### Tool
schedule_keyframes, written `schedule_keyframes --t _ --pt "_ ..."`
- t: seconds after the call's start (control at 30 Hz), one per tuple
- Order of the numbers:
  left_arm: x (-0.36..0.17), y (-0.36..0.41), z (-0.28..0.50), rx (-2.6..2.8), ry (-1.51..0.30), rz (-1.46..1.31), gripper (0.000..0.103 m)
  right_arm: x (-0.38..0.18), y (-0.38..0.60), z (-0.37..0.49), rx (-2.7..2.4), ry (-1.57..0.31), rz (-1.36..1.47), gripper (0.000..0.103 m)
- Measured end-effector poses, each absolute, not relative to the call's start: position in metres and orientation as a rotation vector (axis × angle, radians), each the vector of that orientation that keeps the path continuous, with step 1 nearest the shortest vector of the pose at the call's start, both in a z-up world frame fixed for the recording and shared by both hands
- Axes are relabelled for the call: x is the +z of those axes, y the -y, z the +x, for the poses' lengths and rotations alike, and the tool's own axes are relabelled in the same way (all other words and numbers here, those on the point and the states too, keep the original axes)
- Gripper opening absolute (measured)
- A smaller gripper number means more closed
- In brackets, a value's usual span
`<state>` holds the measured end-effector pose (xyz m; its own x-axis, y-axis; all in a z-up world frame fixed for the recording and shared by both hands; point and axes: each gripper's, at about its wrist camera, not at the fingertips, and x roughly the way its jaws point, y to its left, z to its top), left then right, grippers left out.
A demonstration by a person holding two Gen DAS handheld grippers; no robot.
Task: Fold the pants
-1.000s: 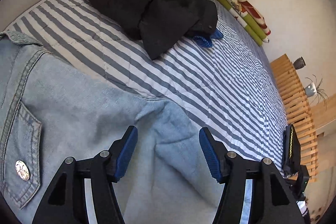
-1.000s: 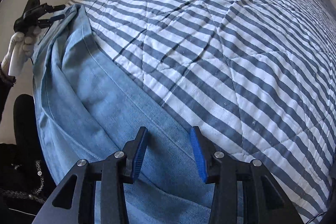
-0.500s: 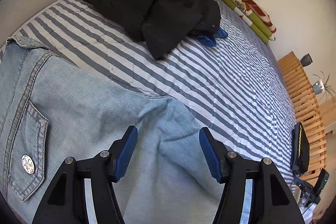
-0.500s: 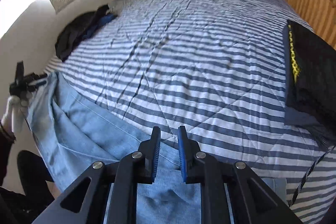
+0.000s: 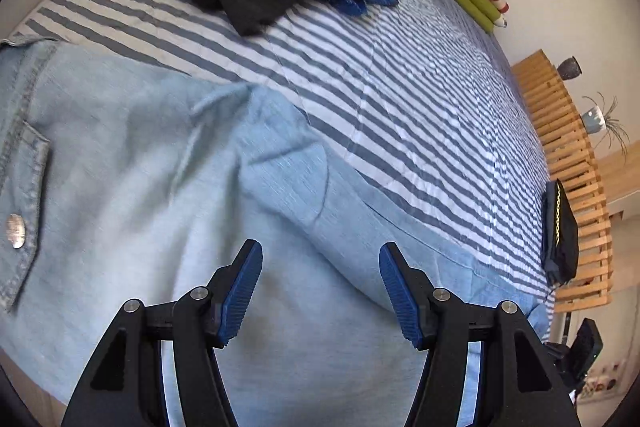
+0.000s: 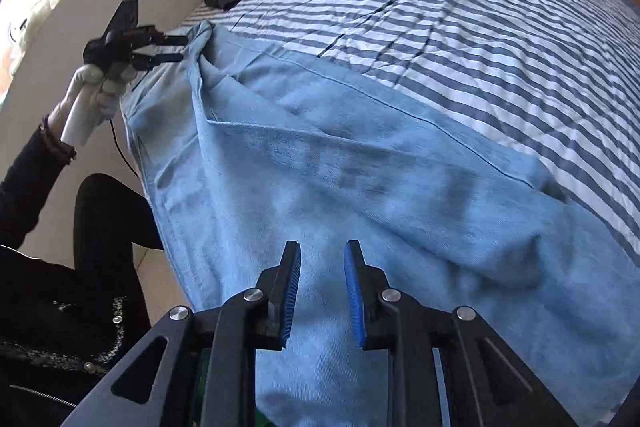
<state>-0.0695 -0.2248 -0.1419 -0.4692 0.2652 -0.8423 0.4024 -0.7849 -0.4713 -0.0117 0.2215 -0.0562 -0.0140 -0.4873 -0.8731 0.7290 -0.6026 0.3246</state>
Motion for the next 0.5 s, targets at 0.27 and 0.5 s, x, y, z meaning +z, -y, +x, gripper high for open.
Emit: schedule_keyframes --t 0.27,0.5 --pt "-0.118 0.232 -0.1 -2.481 -0.992 1.284 0.064 -0.046 -0.26 -0.059 -2.048 -0.097 1.434 0.02" --pt "-0.11 0.219 -0.096 -2.527 -0.731 1.409 0.065 -0.042 -0.25 -0.028 -1.945 -0.069 1.422 0.02"
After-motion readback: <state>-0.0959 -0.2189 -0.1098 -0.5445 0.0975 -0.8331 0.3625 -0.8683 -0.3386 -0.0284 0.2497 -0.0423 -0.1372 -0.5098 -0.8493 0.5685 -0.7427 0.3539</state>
